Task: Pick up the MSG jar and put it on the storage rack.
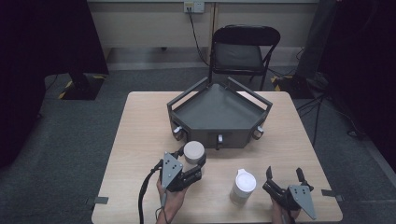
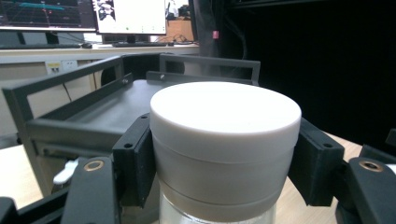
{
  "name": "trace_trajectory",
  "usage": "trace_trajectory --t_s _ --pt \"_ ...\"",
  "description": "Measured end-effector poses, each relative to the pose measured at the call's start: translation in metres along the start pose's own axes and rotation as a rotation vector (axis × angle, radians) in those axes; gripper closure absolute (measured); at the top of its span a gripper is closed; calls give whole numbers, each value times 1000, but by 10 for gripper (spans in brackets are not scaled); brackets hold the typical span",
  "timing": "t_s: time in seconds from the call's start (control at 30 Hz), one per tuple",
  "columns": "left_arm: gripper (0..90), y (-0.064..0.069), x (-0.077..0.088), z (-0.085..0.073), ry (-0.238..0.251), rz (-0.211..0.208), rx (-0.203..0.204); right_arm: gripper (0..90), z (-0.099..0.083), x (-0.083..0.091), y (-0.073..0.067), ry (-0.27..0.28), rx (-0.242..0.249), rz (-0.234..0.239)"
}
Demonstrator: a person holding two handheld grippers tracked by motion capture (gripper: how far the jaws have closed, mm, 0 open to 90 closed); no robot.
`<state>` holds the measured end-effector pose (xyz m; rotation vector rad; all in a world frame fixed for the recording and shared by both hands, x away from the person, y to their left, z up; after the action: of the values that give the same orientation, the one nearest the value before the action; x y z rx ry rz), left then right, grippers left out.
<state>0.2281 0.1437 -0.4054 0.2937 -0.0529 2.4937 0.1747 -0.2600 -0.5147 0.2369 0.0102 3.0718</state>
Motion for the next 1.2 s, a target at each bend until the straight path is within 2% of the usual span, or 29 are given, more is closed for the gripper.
trace_trajectory --t_s 0.07,0.17,0.27,0.3,0.4,0.57,0.67,0.73,0.97,1.07,1.2 --pt "342 -4 -1 4 6 -13 9 8 0 0 0 0 0 0" --pt "342 -9 -4 12 9 -12 0 8 0 0 0 0 0 0" --pt "343 -23 -7 17 22 -52 28 8 0 0 0 0 0 0" --pt "343 -25 -7 20 20 -52 29 8 0 0 0 0 0 0" --pt "343 -26 -10 29 11 -24 -13 8 0 0 0 0 0 0" --pt "343 -35 -17 39 15 -35 -7 8 0 0 0 0 0 0" --pt "343 -37 -22 46 12 -22 -7 8 0 0 0 0 0 0" --pt "343 -39 -27 53 3 -8 26 8 0 0 0 0 0 0" --pt "343 -40 -42 75 1 27 35 8 0 0 0 1 0 0" --pt "343 -32 -46 87 5 71 11 8 0 0 0 1 1 0" --pt "343 -29 -54 97 13 89 7 8 0 0 0 1 1 3"
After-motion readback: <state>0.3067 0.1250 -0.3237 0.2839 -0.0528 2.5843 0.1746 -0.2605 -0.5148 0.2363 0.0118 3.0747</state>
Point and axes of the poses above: each handheld gripper's, and its own axes: x roughly backward along the jaws, z roughly out of its top, y roughly to its right, the point moved 4 cm from there along -x, roughly forward along the jaws, and after that the axes turned 10 degrees about -y, right-handed, at the moved point
